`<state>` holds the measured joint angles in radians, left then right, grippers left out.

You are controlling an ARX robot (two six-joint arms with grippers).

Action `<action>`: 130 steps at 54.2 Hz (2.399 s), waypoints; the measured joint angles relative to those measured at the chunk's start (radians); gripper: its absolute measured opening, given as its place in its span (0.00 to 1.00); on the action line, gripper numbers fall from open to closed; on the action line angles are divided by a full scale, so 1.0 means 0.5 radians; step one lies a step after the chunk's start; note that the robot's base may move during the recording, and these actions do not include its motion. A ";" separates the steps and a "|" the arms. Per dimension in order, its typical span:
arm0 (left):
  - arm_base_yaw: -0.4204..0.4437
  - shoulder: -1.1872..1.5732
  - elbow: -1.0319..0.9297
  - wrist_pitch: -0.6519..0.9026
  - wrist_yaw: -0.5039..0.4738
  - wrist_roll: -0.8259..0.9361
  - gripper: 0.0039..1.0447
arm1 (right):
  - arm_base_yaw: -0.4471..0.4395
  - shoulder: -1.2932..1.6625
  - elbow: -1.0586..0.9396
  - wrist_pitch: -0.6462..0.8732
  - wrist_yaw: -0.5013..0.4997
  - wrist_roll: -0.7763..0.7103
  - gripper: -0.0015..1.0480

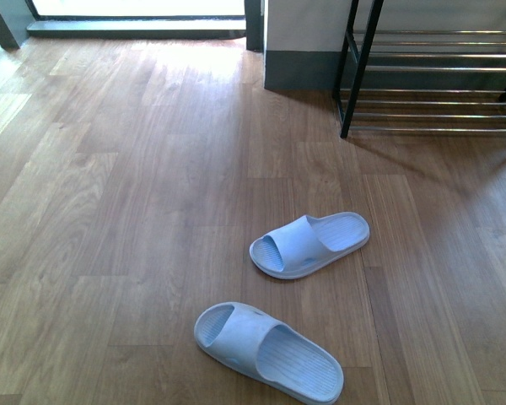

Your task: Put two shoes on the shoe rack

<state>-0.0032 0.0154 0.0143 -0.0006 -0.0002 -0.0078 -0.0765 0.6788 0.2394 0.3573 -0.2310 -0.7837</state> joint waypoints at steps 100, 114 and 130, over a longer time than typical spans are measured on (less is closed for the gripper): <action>0.000 0.000 0.000 0.000 0.000 0.000 0.91 | 0.832 4.020 1.320 1.022 -0.078 0.979 0.91; 0.000 0.000 0.000 0.000 0.000 0.000 0.91 | 0.832 4.020 1.320 1.022 -0.078 0.979 0.91; 0.000 0.000 0.000 0.000 0.000 0.000 0.91 | 0.846 4.424 1.556 1.529 -0.018 0.742 0.91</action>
<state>-0.0032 0.0154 0.0143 -0.0006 -0.0002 -0.0078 0.3466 2.8906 1.0176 1.1217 -0.2401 -0.4126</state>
